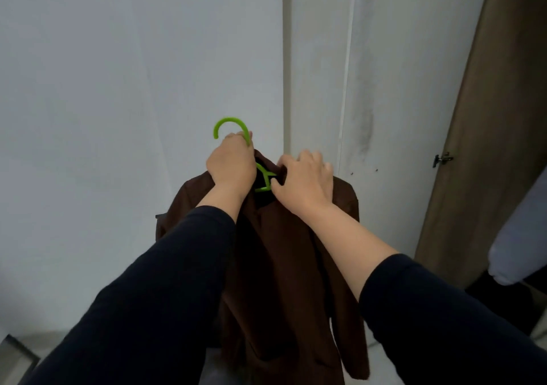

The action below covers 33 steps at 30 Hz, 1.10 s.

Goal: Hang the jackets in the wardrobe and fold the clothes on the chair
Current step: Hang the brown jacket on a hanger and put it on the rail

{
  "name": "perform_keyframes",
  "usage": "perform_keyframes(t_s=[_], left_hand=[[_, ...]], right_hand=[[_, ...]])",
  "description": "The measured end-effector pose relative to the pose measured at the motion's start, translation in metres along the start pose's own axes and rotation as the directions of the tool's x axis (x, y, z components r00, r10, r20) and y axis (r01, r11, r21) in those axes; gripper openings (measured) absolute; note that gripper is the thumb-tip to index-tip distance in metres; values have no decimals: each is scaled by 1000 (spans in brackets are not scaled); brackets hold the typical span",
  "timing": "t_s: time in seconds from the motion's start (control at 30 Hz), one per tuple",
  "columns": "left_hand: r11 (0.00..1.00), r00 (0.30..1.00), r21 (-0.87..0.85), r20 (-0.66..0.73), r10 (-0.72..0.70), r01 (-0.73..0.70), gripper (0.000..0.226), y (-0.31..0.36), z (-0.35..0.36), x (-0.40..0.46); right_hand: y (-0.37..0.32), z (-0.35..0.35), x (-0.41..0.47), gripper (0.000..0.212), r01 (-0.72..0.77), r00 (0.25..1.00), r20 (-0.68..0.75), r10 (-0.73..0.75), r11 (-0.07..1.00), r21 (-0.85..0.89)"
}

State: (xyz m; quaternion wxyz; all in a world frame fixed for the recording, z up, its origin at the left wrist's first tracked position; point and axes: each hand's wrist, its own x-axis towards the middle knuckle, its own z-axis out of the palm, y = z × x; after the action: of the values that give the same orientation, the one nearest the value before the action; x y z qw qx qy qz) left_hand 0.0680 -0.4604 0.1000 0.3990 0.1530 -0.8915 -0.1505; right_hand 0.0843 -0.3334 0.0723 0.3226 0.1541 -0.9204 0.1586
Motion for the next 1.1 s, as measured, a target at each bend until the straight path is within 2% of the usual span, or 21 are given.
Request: perform_keyframes(t_s=[0.07, 0.23, 0.3, 0.37, 0.43, 0.6, 0.7, 0.77, 0.83, 0.93, 1.1], left_hand=[[999, 999, -19, 18, 33, -32, 46, 11, 1, -3], [985, 996, -152, 32, 81, -76, 41, 38, 8, -11], [971, 989, -202, 45, 140, -128, 40, 47, 13, -15], [957, 974, -208, 55, 220, -205, 40, 55, 16, -18], [937, 948, -198, 77, 308, -288, 41, 55, 18, -19], [821, 828, -237, 98, 553, -520, 40, 37, 26, -22], [775, 776, -199, 90, 624, -600, 50, 36, 30, -22], [772, 768, -164, 99, 633, -615, 48, 31, 32, -22], [802, 796, -142, 107, 596, -581, 37, 20, 39, -22], [811, 810, -197, 107, 576, -551, 33, 15, 48, -27], [796, 801, -264, 119, 587, -545, 28, 29, 54, -22]], right_hand=[[15, 2, 2, 35, 15, 999, -37, -17, 999, -47], [34, 8, 3, 42, -43, 999, 34, 40, 994, 96], [37, 7, 1, 36, -103, 995, 1, 103, 992, 71], [43, 4, -1, 29, -93, 995, -22, 93, 995, -24], [54, 1, -2, 27, -12, 1000, -5, 12, 993, -114], [80, -22, 8, 27, -103, 992, 76, 101, 995, 18], [88, -32, 12, 41, -90, 996, 15, 90, 996, 0], [96, -37, 15, 45, -121, 992, -20, 121, 993, -6], [109, -42, 18, 36, -158, 987, -38, 159, 987, 22], [124, -50, 15, 23, -132, 989, -57, 133, 991, 20], [138, -68, 7, 30, -182, 980, -91, 178, 983, -35]])
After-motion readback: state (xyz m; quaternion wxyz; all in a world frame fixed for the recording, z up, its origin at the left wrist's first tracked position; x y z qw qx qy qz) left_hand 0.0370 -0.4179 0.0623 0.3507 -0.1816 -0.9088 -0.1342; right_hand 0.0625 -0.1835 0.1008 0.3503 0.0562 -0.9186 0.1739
